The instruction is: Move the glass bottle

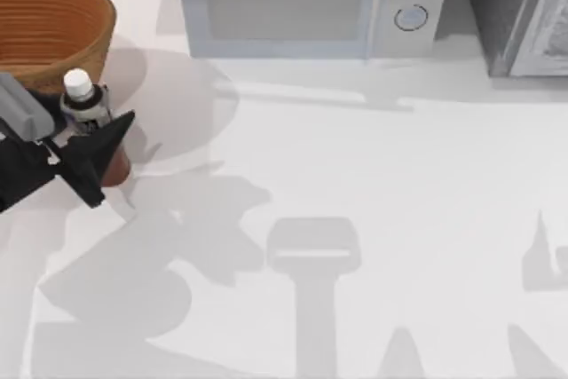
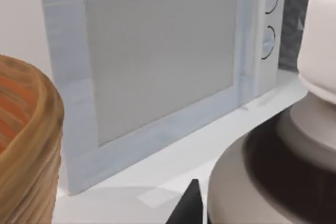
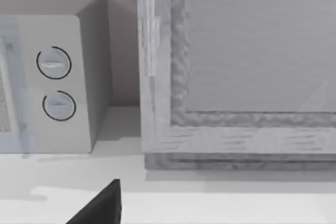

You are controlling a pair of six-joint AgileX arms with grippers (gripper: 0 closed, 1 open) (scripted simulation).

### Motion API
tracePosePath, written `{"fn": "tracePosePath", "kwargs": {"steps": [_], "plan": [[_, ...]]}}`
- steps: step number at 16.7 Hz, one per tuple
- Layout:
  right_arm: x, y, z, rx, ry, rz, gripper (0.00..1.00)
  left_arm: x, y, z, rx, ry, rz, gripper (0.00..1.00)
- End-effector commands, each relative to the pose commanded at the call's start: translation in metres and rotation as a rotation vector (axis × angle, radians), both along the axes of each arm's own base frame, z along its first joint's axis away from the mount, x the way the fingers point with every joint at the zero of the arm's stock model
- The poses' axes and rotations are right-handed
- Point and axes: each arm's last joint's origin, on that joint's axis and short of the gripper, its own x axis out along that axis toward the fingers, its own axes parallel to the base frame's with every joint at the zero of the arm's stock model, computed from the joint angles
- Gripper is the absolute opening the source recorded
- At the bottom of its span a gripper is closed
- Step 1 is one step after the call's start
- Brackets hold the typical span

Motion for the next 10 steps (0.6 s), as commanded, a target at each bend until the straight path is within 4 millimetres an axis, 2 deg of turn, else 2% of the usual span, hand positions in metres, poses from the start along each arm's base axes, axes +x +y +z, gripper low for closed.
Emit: {"fn": "tracePosePath", "kwargs": {"steps": [5,10], "plan": [[0.0,0.0,0.0,0.0,0.0,0.0,1.0,0.021,-0.02,-0.028,0.0,0.009,0.025,0.0],[0.0,0.0,0.0,0.0,0.0,0.0,1.0,0.024,-0.023,-0.031,0.001,0.005,0.026,0.0]]}}
